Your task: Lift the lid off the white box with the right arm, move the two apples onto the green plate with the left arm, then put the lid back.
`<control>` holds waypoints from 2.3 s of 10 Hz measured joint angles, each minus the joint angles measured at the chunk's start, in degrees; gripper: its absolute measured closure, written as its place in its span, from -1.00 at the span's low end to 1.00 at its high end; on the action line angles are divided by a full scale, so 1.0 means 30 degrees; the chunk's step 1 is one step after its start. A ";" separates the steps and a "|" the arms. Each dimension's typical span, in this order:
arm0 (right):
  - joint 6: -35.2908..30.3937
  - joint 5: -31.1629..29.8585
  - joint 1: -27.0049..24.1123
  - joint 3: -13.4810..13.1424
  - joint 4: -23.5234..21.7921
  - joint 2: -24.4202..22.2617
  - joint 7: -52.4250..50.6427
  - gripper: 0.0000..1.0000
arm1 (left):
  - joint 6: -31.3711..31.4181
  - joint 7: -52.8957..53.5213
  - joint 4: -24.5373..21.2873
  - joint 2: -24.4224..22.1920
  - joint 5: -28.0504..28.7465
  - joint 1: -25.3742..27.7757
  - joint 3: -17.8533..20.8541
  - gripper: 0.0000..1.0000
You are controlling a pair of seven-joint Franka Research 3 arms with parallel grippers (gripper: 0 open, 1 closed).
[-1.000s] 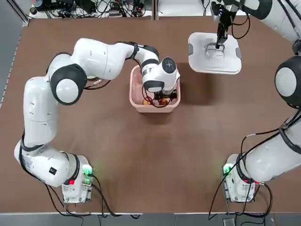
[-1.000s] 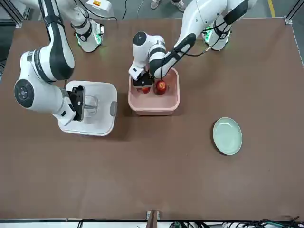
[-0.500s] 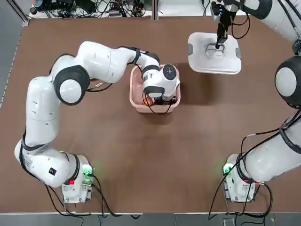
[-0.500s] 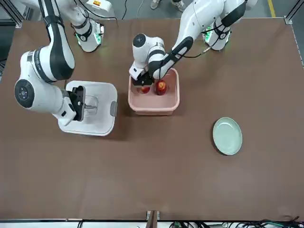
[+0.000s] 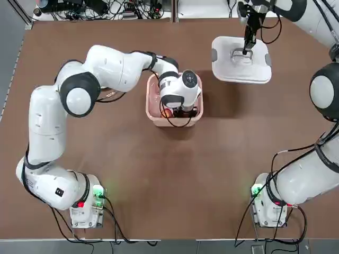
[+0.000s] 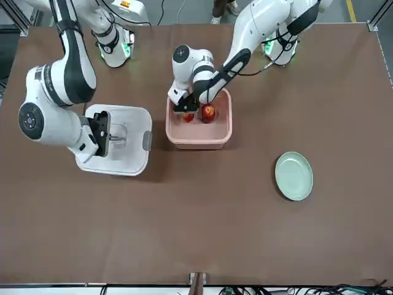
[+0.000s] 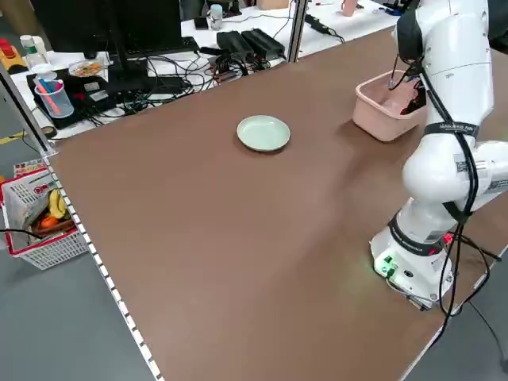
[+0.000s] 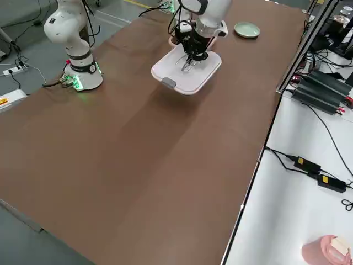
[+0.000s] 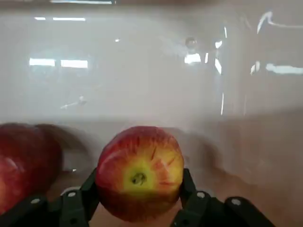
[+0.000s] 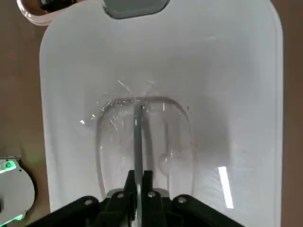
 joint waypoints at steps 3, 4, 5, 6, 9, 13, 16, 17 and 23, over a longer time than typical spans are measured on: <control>-0.0004 0.0012 -0.0034 -0.0003 -0.0001 0.0003 0.0001 0.86 | -0.1909 0.0163 0.0089 -0.0227 -0.0016 0.3178 -0.3507 -0.37; -0.0019 0.0015 -0.0048 -0.0004 -0.0002 0.0007 0.0001 0.86 | -0.3081 0.0234 0.0105 -0.0308 -0.0018 0.4809 -0.5385 -0.37; -0.0046 0.0018 -0.0064 0.0000 -0.0002 0.0011 0.0001 0.86 | -0.4470 0.0535 0.0131 -0.0430 -0.0016 0.6618 -0.7355 -0.37; -0.0066 0.0022 -0.0083 0.0004 -0.0002 0.0013 0.0001 0.86 | -0.6014 0.1291 0.0156 -0.0560 -0.0016 0.8637 -0.9164 -0.37; -0.0132 0.0028 -0.0121 0.0025 -0.0002 0.0022 0.0001 0.86 | -0.9137 0.4866 -0.0764 -0.0753 0.0803 1.5255 -1.2495 -0.37; -0.0234 0.0035 -0.0161 0.0055 -0.0003 0.0034 0.0002 0.86 | -0.8331 1.1669 -0.5079 -0.0707 0.2692 2.5501 -1.4529 -0.37; -0.0354 0.0038 -0.0186 0.0065 -0.0002 0.0038 0.0002 0.86 | -0.4280 1.6495 -0.7106 -0.0554 0.4672 3.0987 -1.3332 -0.37; -0.0412 0.0039 -0.0189 0.0073 -0.0002 0.0038 0.0002 0.86 | -0.3066 1.7146 -0.7259 -0.0458 0.5554 3.1278 -1.1953 -0.37; -0.0568 0.0039 -0.0299 0.0072 -0.0002 0.0038 0.0001 0.86 | -0.0413 1.8070 -0.5800 0.0040 0.7074 2.8272 -0.7077 -0.37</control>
